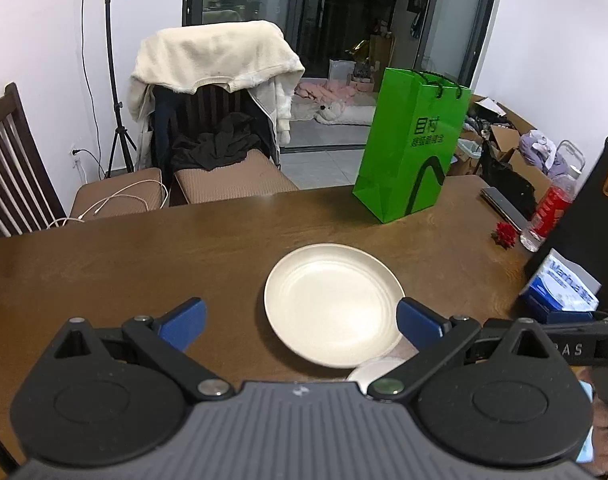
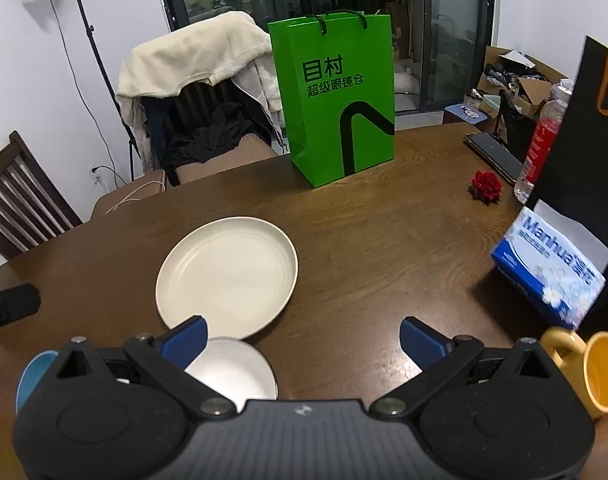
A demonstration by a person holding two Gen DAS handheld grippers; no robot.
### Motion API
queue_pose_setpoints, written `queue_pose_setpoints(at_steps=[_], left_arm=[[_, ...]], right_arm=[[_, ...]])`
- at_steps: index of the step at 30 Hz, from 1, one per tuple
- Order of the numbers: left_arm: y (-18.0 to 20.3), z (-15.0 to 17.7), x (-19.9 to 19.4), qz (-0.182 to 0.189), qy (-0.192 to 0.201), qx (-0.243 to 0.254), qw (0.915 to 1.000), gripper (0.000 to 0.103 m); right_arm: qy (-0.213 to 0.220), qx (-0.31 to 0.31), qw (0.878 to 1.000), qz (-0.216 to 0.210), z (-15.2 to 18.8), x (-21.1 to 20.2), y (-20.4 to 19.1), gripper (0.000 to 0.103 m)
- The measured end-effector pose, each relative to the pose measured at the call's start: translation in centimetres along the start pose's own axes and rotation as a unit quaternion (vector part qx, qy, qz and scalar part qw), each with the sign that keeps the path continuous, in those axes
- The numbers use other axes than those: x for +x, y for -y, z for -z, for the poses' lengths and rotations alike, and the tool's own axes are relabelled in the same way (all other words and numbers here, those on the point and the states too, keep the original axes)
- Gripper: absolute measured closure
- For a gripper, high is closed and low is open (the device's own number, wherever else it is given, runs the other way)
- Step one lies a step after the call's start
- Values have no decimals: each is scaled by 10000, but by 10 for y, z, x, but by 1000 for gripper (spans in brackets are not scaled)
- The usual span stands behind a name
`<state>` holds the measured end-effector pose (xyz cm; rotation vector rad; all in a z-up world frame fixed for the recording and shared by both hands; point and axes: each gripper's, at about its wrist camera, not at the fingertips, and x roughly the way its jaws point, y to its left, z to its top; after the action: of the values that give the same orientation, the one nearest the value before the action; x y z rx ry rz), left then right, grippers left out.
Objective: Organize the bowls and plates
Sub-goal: 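Move both grippers over the bowls toward the remaining cream plate, then lower both open grippers onto the rim of the cream plate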
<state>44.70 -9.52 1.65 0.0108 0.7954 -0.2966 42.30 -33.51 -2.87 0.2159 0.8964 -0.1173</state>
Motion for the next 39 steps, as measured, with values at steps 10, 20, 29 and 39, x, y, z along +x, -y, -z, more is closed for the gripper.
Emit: queue_pose_setpoints(at_steps=[10, 20, 29, 39], left_arm=[[5, -38, 66, -335, -171, -10, 9993, 0], [-8, -37, 135, -744, -707, -216, 9945, 0], [-20, -18, 179, -987, -1081, -358, 9886, 0], [-36, -4, 216, -1116, -1406, -494, 9825, 0]], right_arm=[[-181, 90, 9998, -23, -34, 49, 0, 0], [-578, 281, 9979, -5, -46, 107, 9, 4], [-945, 370, 9948, -134, -40, 161, 11, 14], [-1094, 344, 9931, -249, -30, 196, 5, 22]])
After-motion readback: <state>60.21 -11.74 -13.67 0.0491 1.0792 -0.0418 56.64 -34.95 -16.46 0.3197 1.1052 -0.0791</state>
